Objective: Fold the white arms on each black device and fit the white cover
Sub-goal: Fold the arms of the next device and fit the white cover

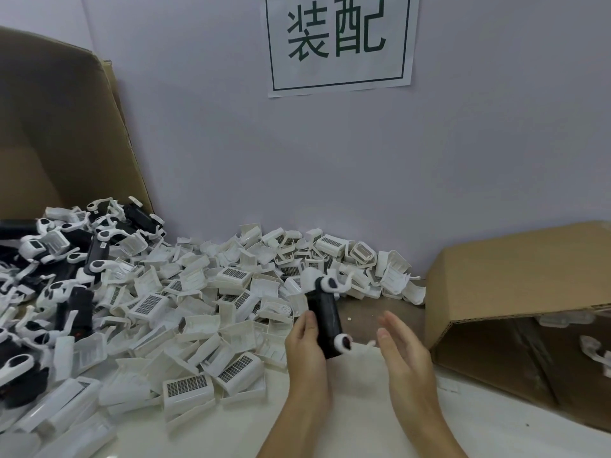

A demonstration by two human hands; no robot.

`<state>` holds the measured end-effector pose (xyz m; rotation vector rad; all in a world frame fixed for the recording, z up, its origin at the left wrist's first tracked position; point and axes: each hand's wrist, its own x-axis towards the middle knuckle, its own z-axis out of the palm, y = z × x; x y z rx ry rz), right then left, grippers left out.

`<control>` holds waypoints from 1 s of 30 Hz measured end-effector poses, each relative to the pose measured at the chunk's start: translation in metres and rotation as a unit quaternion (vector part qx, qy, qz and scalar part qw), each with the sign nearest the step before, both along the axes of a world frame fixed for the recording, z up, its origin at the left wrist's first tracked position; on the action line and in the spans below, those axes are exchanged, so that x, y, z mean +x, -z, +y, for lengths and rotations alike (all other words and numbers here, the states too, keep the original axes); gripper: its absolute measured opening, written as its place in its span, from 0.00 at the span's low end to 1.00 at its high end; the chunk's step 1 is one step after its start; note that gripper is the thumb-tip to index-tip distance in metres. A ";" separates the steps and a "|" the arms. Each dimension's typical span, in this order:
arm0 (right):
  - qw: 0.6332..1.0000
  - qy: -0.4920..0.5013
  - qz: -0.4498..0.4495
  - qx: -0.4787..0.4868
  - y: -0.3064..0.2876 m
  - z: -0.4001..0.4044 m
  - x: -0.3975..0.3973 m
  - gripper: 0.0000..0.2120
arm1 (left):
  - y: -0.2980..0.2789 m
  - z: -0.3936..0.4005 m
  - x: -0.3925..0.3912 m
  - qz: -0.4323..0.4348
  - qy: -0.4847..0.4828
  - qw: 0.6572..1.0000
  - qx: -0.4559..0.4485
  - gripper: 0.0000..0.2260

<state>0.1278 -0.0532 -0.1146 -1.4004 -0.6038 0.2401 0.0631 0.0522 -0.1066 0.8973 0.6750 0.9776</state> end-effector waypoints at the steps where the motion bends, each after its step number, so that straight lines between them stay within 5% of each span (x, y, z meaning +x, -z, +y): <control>1: 1.000 0.000 0.003 -0.009 0.000 0.000 0.000 0.14 | -0.001 0.001 -0.001 -0.018 0.022 0.997 -0.068 0.14; 5: 1.000 0.013 0.007 -0.028 0.000 0.000 0.000 0.12 | -0.008 -0.001 -0.005 -0.161 0.136 0.949 -0.235 0.19; 10: 0.999 0.027 0.027 -0.017 -0.003 0.000 -0.002 0.12 | -0.014 -0.008 -0.012 -0.179 0.245 0.930 -0.208 0.17; 15: 0.999 0.027 0.028 -0.025 -0.005 -0.001 -0.002 0.12 | -0.012 -0.008 -0.008 -0.172 0.217 0.933 -0.231 0.09; 23: 0.998 -0.026 0.010 -0.065 -0.006 -0.002 -0.002 0.18 | 0.000 0.000 -0.008 -0.225 0.208 0.929 -0.208 0.18; 30: 0.983 -0.143 -0.039 -0.112 -0.009 0.001 -0.012 0.16 | 0.005 -0.002 -0.001 -0.144 0.210 0.951 -0.176 0.18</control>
